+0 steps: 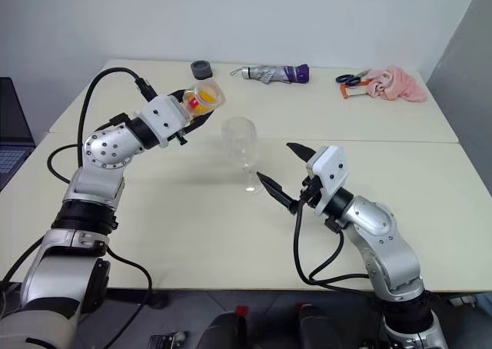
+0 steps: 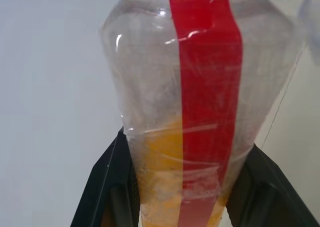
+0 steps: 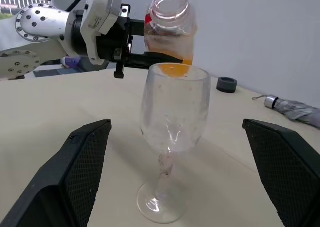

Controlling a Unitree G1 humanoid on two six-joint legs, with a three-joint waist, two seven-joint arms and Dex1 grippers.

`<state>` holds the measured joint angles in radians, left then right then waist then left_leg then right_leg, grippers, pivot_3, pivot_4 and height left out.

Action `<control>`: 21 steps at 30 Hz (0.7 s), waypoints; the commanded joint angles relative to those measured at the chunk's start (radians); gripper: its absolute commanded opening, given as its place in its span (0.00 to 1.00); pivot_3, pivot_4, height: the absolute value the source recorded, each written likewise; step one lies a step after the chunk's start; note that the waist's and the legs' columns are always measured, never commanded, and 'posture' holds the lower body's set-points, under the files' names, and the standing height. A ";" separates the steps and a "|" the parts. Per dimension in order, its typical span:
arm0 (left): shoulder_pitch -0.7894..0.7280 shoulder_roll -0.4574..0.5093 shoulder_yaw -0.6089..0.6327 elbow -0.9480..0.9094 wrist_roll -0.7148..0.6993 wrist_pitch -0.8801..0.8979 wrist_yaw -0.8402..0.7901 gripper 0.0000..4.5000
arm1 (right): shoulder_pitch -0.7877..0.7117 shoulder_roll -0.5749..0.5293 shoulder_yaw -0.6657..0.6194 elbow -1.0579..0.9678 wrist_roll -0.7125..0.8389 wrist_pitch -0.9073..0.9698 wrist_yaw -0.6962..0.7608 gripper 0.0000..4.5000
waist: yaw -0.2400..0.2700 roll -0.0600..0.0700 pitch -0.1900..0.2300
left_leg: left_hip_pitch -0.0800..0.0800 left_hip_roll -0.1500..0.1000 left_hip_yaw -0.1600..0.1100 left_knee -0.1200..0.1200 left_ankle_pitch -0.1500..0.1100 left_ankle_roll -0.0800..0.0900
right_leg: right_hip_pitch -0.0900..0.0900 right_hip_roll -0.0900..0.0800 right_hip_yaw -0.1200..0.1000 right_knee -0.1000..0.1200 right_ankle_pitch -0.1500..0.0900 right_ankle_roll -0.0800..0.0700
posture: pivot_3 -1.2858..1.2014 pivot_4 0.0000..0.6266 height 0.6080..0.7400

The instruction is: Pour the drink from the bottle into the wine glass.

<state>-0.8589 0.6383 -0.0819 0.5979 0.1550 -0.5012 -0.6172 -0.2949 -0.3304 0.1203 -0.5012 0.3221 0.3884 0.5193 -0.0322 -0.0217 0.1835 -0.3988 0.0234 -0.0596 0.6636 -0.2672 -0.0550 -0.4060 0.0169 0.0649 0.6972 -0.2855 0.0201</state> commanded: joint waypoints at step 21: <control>-0.216 0.117 -0.092 0.242 0.349 -0.366 0.349 0.38 | -0.007 -0.002 -0.002 -0.008 -0.002 -0.015 0.019 1.00 | 0.000 0.000 0.000 | 0.000 0.000 0.000 0.000 0.000 0.000 | 0.000 0.000 -0.001 0.000 0.000 0.000 | 0.52 0.24 1.00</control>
<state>-1.0312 0.7311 -0.1772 0.8496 0.4954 -0.8441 -0.3092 -0.2948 -0.3315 0.1223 -0.4826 0.3064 0.3818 0.5320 -0.0322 -0.0217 0.1835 -0.3991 0.0233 -0.0597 0.6636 -0.2672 -0.0549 -0.4062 0.0167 0.0643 0.6973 -0.2855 0.0202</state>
